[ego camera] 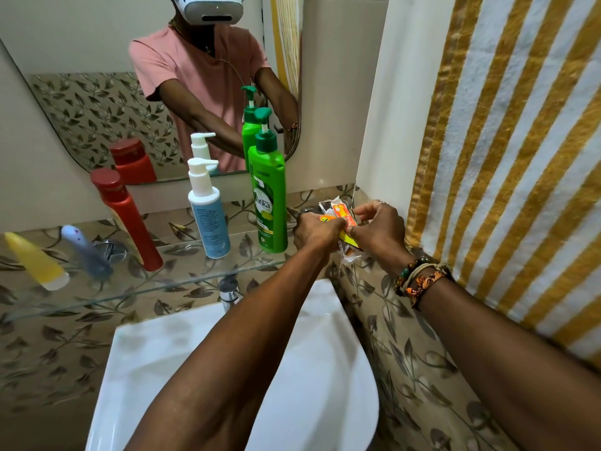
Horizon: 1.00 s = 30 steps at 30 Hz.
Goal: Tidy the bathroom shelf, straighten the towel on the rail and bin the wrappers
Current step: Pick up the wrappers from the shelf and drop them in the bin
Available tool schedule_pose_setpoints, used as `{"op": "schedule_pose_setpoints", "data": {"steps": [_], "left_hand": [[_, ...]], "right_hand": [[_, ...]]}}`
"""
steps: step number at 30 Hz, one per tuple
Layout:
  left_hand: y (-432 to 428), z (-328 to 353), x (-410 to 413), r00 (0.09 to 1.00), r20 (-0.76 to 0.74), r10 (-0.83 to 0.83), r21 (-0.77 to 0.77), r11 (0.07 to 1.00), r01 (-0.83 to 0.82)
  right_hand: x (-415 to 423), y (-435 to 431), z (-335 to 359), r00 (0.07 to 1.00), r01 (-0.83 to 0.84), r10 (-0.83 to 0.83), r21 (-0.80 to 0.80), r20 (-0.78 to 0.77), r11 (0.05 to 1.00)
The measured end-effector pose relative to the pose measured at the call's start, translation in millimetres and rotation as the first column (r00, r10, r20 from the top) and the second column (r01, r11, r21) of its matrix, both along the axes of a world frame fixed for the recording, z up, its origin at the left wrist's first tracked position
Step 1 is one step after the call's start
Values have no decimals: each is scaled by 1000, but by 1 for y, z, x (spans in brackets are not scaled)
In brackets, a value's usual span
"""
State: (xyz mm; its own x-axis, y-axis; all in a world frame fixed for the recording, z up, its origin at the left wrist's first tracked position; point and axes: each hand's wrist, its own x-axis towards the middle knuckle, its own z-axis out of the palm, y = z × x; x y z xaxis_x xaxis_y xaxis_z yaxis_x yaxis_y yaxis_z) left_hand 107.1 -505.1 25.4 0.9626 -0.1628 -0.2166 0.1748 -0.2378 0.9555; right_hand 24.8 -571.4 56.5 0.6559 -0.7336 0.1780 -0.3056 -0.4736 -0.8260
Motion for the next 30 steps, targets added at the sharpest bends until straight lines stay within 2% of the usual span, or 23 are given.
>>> {"op": "schedule_pose_setpoints", "data": {"steps": [3,9,15,24,30], "left_hand": [[5,2,-4,1000,6,-11,-12,1000,11],[16,12,-18,999,-43,-13,-148,989,7],[30,23,-36,996,-91,-19,-207,978,0],[77,20,-71,974,-173,-145,-355,932,75],[119,10,-92,961,-179,-209,-372,919,130]], "right_hand": [[-1,3,2,1000,0,0,90,4,996],[-6,10,11,997,0,-25,316,74,949],[-22,23,14,994,-32,-11,383,110,923],[-60,61,13,992,-61,5,436,128,898],[-85,94,1,991,-84,24,471,131,878]]}}
